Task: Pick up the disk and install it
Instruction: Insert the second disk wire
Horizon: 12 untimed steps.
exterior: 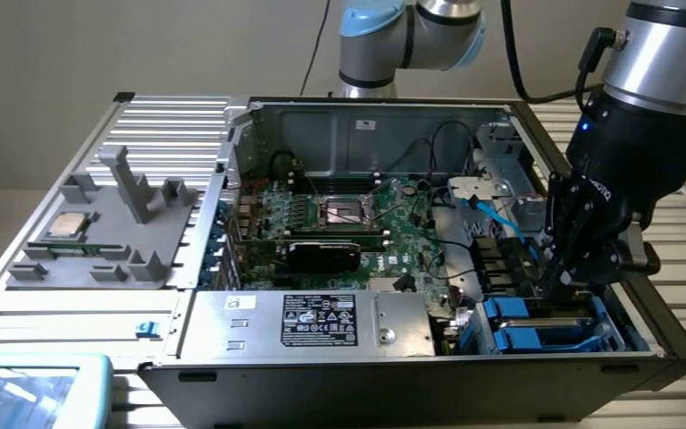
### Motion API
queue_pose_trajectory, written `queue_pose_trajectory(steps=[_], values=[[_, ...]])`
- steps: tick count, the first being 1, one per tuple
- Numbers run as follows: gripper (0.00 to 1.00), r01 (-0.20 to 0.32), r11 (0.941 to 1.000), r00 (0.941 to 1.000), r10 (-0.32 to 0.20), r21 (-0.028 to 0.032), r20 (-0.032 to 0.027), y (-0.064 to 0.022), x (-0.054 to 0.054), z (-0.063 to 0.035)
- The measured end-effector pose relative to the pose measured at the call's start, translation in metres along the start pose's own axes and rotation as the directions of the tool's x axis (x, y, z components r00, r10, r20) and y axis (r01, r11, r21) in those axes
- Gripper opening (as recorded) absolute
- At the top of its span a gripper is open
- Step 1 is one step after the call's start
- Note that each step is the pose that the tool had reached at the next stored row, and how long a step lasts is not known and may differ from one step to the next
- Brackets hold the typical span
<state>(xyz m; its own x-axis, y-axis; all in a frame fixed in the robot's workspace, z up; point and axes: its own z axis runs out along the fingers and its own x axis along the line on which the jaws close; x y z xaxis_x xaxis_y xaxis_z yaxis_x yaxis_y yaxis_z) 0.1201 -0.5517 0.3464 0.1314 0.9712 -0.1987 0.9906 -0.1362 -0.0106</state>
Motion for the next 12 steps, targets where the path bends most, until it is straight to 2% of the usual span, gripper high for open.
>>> queue_pose_trajectory(steps=[4, 8, 12], values=[[0.16, 0.003, 1.0, 1.0, -0.003, -0.0008, 0.0001, -0.0001, 0.0, 0.0], [0.16, 0.022, 0.9998, 0.9998, -0.022, -0.0044, 0.0006, 0.0, 0.0, 0.0], [0.16, 0.022, 0.9997, 0.9998, -0.022, -0.0046, 0.0008, -0.0001, 0.0, 0.0001]])
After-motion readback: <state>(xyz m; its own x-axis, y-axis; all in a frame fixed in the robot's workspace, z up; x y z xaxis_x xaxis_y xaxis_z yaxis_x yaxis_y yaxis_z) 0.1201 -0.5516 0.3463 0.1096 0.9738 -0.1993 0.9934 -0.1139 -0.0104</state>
